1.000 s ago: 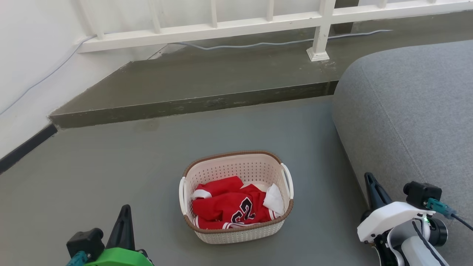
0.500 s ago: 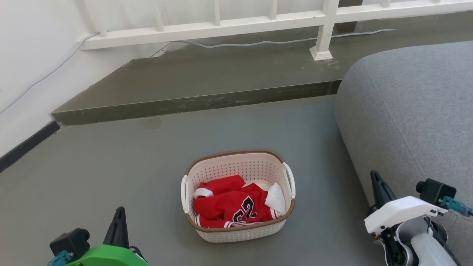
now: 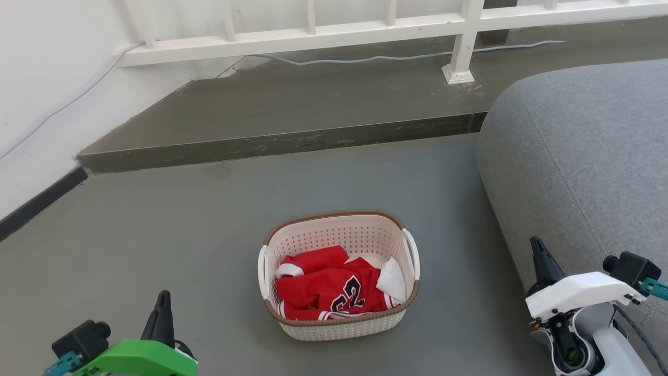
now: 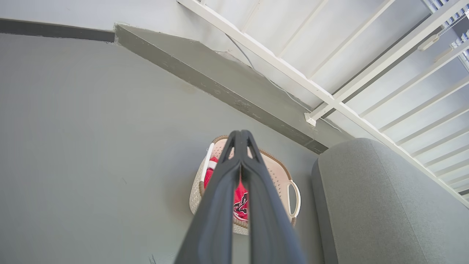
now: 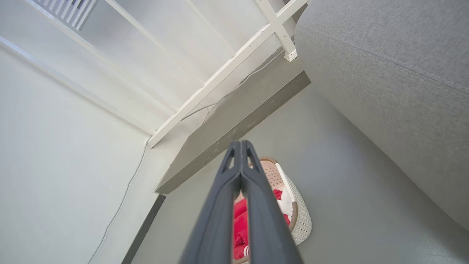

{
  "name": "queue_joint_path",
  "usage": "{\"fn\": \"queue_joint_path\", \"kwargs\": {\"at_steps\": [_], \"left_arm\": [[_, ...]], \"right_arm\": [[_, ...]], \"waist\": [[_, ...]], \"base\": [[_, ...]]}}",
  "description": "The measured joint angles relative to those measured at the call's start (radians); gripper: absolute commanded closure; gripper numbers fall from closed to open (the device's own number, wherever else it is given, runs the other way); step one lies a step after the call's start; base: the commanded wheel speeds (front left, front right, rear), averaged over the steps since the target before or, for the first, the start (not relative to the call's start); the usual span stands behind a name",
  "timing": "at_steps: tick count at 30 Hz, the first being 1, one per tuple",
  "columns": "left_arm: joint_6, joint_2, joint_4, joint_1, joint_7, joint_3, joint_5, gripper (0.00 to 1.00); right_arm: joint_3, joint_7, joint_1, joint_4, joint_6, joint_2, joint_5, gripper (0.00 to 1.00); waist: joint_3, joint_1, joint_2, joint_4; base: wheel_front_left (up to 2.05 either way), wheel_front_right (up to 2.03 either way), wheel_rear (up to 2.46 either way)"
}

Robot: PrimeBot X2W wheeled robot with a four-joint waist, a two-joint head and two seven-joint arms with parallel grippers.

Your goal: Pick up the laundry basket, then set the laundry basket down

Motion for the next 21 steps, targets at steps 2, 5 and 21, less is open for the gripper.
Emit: {"fn": "queue_joint_path", "kwargs": {"at_steps": [2,5,21], "left_arm": [[-0.008,0.0,0.001,-0.002,0.002,0.005,-0.022,1.0],[-0.009,-0.001,0.004,-0.003,0.011,0.014,-0.058,1.0],[-0.036,-0.003,0.018,-0.027,0.062,0.054,-0.237,1.0]], "right_arm": [[-0.008,0.01,0.0,-0.003,0.002,0.003,0.022,1.0],[-0.019,0.018,0.0,-0.006,0.007,0.005,0.057,1.0],[-0.076,0.062,-0.001,-0.022,0.032,0.017,0.227,1.0]], "waist": [[0.001,0.0,0.0,0.001],[0.002,0.0,0.0,0.004],[0.007,0.0,0.0,0.015]], "base": [[0.0,0.0,0.0],[0.0,0.0,0.0],[0.0,0.0,0.0]]}}
